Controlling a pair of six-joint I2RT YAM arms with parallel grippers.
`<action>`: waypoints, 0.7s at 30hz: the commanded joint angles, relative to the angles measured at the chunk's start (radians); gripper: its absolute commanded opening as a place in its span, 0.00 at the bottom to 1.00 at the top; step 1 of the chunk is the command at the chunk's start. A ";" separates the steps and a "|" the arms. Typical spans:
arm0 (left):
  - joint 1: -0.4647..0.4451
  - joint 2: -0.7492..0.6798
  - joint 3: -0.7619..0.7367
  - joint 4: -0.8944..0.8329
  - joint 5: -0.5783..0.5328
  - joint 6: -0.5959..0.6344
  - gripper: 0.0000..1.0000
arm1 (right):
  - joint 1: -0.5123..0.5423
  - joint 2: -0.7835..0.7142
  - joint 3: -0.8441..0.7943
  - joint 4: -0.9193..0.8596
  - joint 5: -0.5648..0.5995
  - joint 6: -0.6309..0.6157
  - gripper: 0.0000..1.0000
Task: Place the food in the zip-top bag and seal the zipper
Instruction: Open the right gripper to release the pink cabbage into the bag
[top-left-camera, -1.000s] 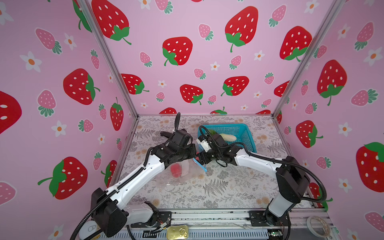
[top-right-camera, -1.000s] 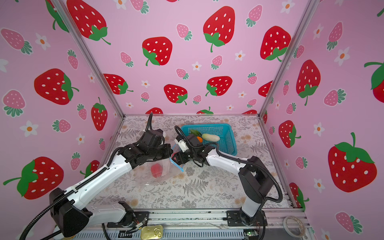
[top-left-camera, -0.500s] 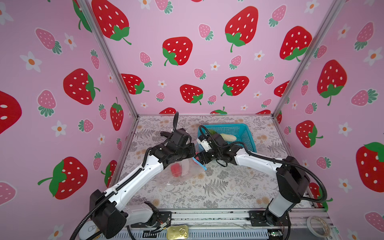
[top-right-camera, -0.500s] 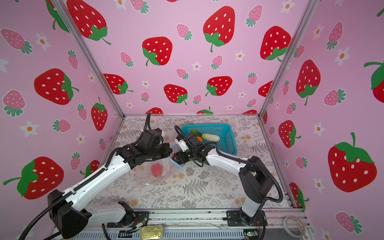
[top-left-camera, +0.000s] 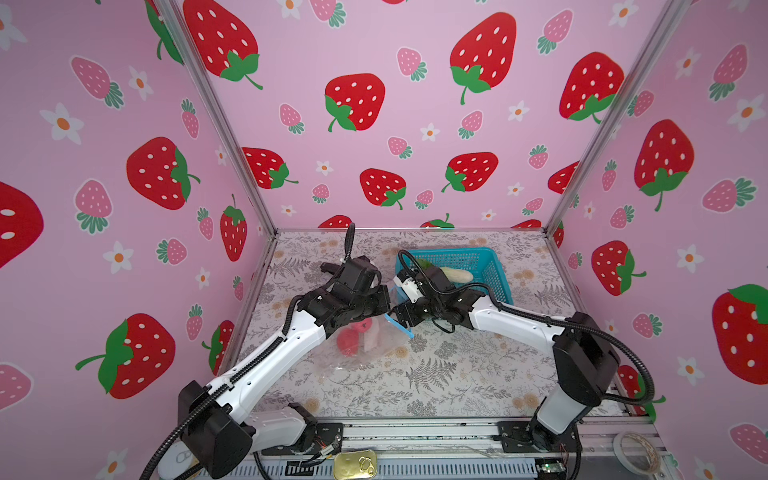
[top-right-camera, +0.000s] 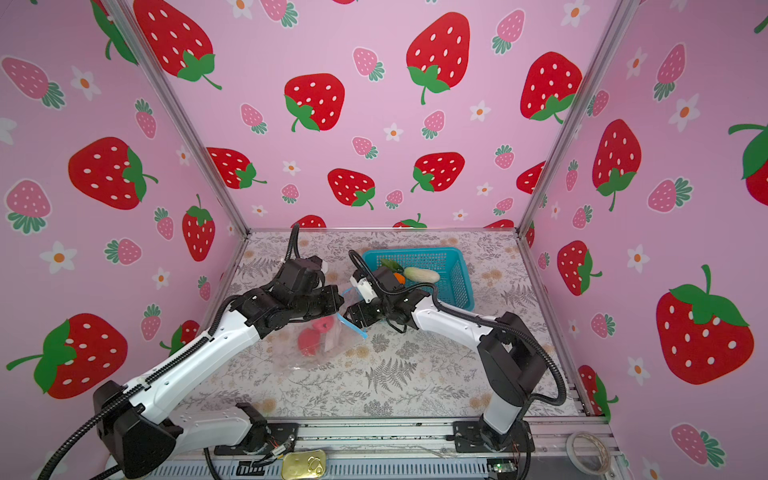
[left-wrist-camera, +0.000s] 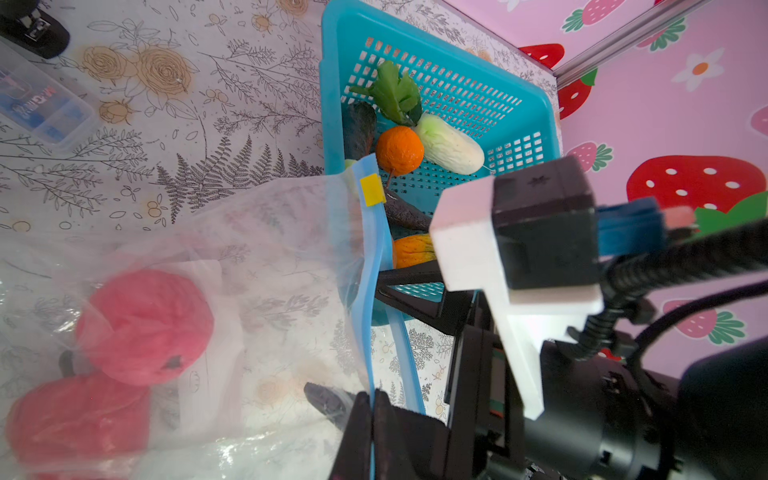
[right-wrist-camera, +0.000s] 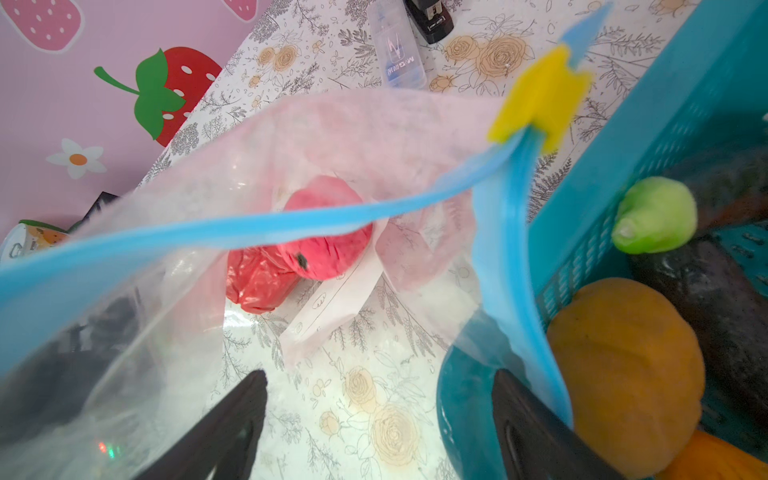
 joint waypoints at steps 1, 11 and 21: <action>0.007 -0.020 0.004 0.007 0.003 0.005 0.07 | 0.002 -0.018 0.039 -0.036 0.023 -0.010 0.86; 0.023 -0.036 0.008 -0.007 0.001 0.009 0.07 | -0.055 -0.183 0.047 -0.127 0.104 -0.244 0.77; 0.034 -0.021 0.022 -0.006 0.028 0.021 0.07 | -0.228 -0.185 0.044 -0.108 0.197 -0.422 0.72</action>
